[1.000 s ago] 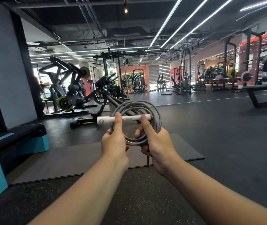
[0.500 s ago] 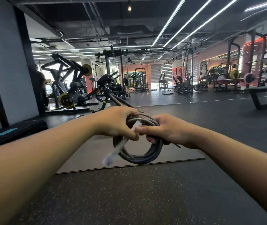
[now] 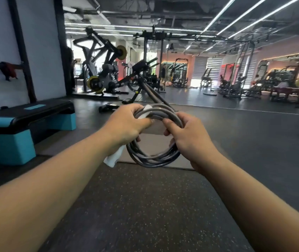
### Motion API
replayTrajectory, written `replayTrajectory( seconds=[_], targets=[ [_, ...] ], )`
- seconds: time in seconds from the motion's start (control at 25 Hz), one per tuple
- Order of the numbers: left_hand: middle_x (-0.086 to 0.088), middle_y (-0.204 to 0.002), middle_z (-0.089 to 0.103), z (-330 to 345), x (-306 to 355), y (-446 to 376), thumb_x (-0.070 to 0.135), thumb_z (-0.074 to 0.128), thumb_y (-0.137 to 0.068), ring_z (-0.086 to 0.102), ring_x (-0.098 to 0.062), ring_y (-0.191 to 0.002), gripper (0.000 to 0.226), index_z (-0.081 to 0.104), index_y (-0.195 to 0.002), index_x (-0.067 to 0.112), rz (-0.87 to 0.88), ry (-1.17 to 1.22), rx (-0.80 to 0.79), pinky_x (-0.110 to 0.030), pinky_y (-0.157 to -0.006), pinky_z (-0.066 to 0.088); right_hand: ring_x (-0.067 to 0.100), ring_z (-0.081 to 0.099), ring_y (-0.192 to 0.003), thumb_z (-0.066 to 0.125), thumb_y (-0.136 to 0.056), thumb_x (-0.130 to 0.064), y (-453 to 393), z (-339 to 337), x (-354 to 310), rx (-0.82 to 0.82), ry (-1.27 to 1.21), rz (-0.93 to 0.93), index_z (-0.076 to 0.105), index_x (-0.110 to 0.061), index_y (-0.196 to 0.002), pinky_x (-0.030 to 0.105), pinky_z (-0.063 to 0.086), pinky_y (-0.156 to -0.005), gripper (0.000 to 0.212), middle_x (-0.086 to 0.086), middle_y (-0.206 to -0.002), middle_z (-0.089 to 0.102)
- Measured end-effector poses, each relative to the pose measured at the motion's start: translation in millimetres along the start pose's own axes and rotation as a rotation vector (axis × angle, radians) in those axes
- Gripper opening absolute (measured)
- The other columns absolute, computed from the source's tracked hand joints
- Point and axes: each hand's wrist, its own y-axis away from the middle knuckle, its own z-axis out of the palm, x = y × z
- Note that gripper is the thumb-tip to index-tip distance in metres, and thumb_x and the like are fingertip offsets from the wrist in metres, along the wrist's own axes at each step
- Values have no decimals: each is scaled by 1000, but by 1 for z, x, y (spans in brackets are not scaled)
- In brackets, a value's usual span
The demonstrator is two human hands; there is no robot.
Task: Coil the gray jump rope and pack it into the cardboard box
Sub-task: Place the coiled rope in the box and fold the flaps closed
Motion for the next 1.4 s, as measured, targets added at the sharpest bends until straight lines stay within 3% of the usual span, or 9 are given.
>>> replayTrajectory(
  seconds=[0.16,0.32,0.48,0.64,0.8,1.0,1.16,1.24,1.4],
  targets=[
    [-3,-68,60,-82,-10,19,15,76,-84,58,-16,-60,10,74,-94,13,-182,36,166,-24,-50,56,21,54,-68,53,-105,-22,-9,79,-37,-160,-89,4,62,-12,-98,53,51,-69,15,4,-81,65],
    [-11,-82,73,-192,-12,58,19,78,-79,69,-32,-80,13,75,-92,16,-437,13,397,-49,-76,61,16,51,-69,54,-104,-21,-10,163,-126,-428,-133,75,63,-12,-95,40,43,-70,16,4,-82,62],
    [2,-73,66,-305,10,102,16,76,-82,58,-16,-67,14,74,-95,15,-660,-14,579,-33,-64,48,14,51,-72,54,-103,-22,3,241,-228,-681,-194,174,64,-11,-98,36,45,-73,16,5,-85,61],
    [-6,-91,77,-395,14,157,13,74,-81,71,-26,-87,17,75,-97,18,-856,-44,762,-42,-81,57,8,53,-66,54,-103,-22,29,315,-306,-934,-257,282,67,-15,-104,24,46,-63,14,0,-85,62],
    [3,-84,73,-448,-20,228,10,73,-80,68,-19,-80,18,72,-91,25,-1024,8,907,-34,-74,53,22,66,-79,58,-102,-15,74,394,-339,-1111,-266,283,70,-24,-105,30,55,-72,15,4,-96,73],
    [0,-99,75,-463,-99,306,8,75,-79,69,-20,-92,26,71,-102,20,-1219,56,1030,-30,-79,50,18,67,-91,59,-100,-8,138,491,-309,-1311,-67,225,71,-17,-103,41,53,-90,16,3,-96,73],
    [2,-102,73,-437,-182,354,11,70,-77,68,-18,-92,33,69,-106,27,-1338,64,1060,-30,-80,53,21,56,-81,54,-102,-7,184,561,-247,-1438,51,194,69,-4,-104,24,45,-72,15,24,-90,67],
    [-2,-104,71,-411,-232,376,14,66,-73,67,-21,-94,37,68,-106,30,-1414,77,1079,-39,-87,55,27,57,-79,54,-103,-10,211,590,-203,-1507,97,208,68,-4,-106,20,44,-69,17,21,-88,65],
    [-2,-109,69,-348,-330,411,5,67,-84,63,-17,-93,33,64,-111,23,-1546,133,1093,-27,-78,46,27,65,-90,56,-101,-18,262,635,-91,-1594,263,161,69,-23,-99,40,50,-82,14,0,-91,69]
  ],
)
